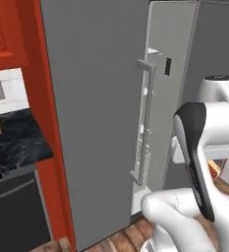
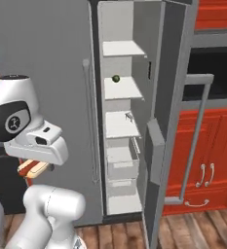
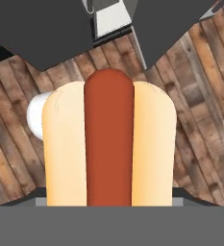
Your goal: Store the hot dog in the freezer for long-term storage. Close the freezer door after placing the cooked food.
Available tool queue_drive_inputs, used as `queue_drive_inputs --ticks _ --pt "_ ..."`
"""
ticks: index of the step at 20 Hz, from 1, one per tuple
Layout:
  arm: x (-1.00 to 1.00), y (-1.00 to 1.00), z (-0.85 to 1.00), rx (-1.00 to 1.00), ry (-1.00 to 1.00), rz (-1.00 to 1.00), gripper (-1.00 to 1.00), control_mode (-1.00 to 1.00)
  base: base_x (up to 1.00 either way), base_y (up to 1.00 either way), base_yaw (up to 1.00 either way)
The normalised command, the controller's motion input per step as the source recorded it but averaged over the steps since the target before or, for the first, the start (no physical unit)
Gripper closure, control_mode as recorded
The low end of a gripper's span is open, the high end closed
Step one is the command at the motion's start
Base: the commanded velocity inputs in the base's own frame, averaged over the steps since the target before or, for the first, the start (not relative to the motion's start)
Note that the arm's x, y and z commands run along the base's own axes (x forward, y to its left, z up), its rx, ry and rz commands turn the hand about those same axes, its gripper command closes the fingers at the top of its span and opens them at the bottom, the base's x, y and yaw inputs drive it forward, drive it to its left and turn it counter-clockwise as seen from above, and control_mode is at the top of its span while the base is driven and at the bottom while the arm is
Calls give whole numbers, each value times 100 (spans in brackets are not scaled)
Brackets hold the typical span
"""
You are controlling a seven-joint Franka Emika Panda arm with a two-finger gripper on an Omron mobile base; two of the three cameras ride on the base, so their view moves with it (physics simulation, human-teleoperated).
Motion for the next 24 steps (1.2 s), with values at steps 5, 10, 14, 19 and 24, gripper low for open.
queue_drive_inputs --ticks 5,10,14,19,24 --pt "0 0 0 0 0 0 100 100 0 -80 39" --pt "0 0 0 0 0 0 100 100 0 -29 -2" --pt "0 0 0 0 0 0 100 100 0 -5 -33" --pt "0 0 0 0 0 0 100 100 10 0 -25" --pt "0 0 0 0 0 0 100 100 34 0 -3"
